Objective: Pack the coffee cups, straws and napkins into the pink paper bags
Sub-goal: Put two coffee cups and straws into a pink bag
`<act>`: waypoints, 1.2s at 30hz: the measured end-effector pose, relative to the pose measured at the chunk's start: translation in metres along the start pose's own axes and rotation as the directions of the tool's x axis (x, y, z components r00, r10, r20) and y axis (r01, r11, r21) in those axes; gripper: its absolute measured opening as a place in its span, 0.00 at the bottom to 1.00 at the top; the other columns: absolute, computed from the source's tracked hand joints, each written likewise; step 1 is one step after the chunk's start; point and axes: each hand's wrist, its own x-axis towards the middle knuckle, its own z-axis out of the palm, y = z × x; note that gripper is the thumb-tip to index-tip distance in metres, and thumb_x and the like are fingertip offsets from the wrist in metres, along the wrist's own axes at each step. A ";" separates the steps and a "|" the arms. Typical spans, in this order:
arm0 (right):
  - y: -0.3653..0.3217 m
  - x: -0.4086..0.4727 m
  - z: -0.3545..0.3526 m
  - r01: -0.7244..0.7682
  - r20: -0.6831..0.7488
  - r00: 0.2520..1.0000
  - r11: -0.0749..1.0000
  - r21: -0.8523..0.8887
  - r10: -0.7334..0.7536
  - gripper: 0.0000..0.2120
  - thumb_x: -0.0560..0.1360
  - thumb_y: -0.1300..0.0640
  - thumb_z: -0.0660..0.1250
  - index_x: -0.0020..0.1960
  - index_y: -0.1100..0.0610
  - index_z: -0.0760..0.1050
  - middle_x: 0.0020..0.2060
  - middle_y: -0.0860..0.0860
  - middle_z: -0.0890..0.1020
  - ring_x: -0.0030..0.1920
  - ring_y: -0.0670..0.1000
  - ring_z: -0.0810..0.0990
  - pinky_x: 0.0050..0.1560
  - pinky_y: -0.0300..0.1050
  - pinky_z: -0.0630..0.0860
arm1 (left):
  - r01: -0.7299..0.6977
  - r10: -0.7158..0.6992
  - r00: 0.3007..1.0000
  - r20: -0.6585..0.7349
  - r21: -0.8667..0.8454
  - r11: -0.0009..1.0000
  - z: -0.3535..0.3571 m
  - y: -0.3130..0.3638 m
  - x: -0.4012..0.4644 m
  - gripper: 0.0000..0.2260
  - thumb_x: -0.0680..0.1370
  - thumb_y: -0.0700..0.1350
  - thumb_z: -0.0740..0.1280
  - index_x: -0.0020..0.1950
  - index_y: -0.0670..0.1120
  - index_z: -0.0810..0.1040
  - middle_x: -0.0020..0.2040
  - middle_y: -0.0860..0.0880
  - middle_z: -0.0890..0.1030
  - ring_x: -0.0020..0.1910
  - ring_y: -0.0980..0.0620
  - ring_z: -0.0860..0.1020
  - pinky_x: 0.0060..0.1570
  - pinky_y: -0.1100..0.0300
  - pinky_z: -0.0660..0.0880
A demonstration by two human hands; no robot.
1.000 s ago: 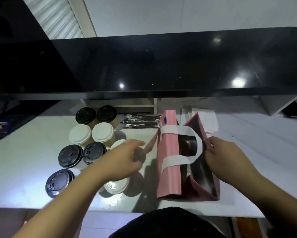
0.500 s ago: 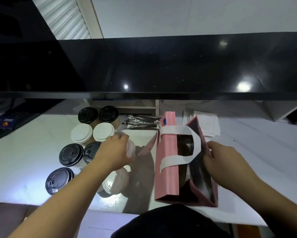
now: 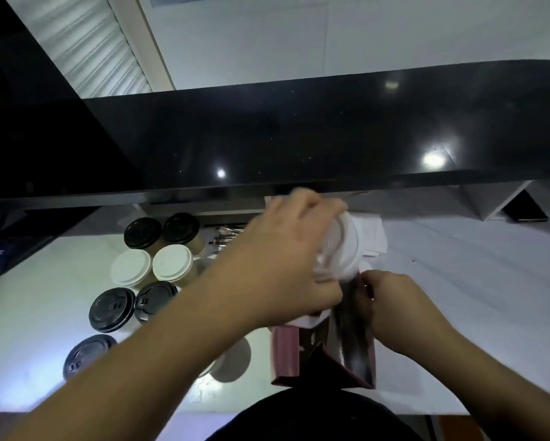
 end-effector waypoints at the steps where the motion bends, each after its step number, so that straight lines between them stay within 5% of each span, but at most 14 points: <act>1: 0.003 0.001 -0.001 -0.015 0.002 1.000 1.000 0.002 0.015 0.16 0.83 0.47 0.58 0.38 0.49 0.72 0.31 0.47 0.79 0.32 0.49 0.77 0.28 0.43 0.66 | -0.012 0.009 0.998 0.055 0.050 0.999 0.012 -0.001 0.005 0.40 0.70 0.60 0.72 0.79 0.59 0.60 0.71 0.56 0.65 0.69 0.53 0.66 0.61 0.59 0.68; 9: 0.010 0.002 -0.004 -0.053 0.018 0.998 0.998 0.017 0.053 0.18 0.83 0.50 0.56 0.37 0.54 0.73 0.31 0.50 0.78 0.32 0.51 0.77 0.29 0.44 0.65 | -0.072 -0.011 0.951 0.310 0.255 0.964 0.083 -0.014 0.038 0.29 0.75 0.58 0.74 0.72 0.52 0.70 0.65 0.49 0.76 0.61 0.45 0.78 0.58 0.46 0.80; 13: 0.012 0.002 -0.004 -0.062 0.029 0.998 0.998 0.026 0.061 0.16 0.83 0.51 0.57 0.39 0.54 0.74 0.32 0.50 0.79 0.33 0.51 0.77 0.30 0.44 0.68 | -0.052 -0.056 0.943 0.328 0.312 0.949 0.109 -0.019 0.051 0.25 0.77 0.48 0.73 0.72 0.47 0.71 0.65 0.44 0.76 0.60 0.43 0.78 0.57 0.48 0.79; 17: 0.014 0.002 -0.005 -0.044 0.009 0.999 0.999 0.000 0.044 0.15 0.82 0.53 0.57 0.38 0.54 0.72 0.33 0.50 0.78 0.33 0.51 0.76 0.29 0.45 0.65 | 0.026 -0.131 0.927 0.350 0.289 0.957 0.127 -0.030 0.059 0.26 0.76 0.46 0.74 0.72 0.45 0.70 0.65 0.43 0.75 0.61 0.40 0.79 0.51 0.49 0.75; 19: 0.014 0.001 -0.005 -0.035 0.002 0.999 0.999 -0.008 0.035 0.15 0.82 0.53 0.57 0.38 0.54 0.71 0.33 0.50 0.78 0.33 0.51 0.75 0.29 0.44 0.63 | 0.046 -0.148 0.913 0.381 0.265 0.963 0.135 -0.033 0.062 0.28 0.76 0.47 0.73 0.74 0.44 0.69 0.67 0.42 0.75 0.61 0.39 0.79 0.55 0.47 0.77; 24: 0.013 0.002 -0.006 -0.039 0.013 0.999 0.999 0.002 0.039 0.13 0.82 0.54 0.57 0.41 0.55 0.74 0.35 0.52 0.79 0.36 0.54 0.78 0.36 0.51 0.76 | 0.098 -0.191 0.901 0.389 0.245 0.965 0.143 -0.032 0.073 0.25 0.79 0.47 0.70 0.73 0.43 0.70 0.66 0.40 0.76 0.59 0.38 0.79 0.59 0.44 0.80; 36: 0.013 0.004 -0.005 -0.024 0.001 1.000 1.000 0.016 0.024 0.14 0.82 0.54 0.57 0.37 0.53 0.68 0.33 0.50 0.77 0.34 0.51 0.75 0.29 0.44 0.62 | 0.177 -0.273 0.875 0.401 0.262 0.949 0.152 -0.027 0.068 0.26 0.78 0.45 0.71 0.74 0.42 0.68 0.66 0.40 0.75 0.61 0.37 0.79 0.59 0.43 0.79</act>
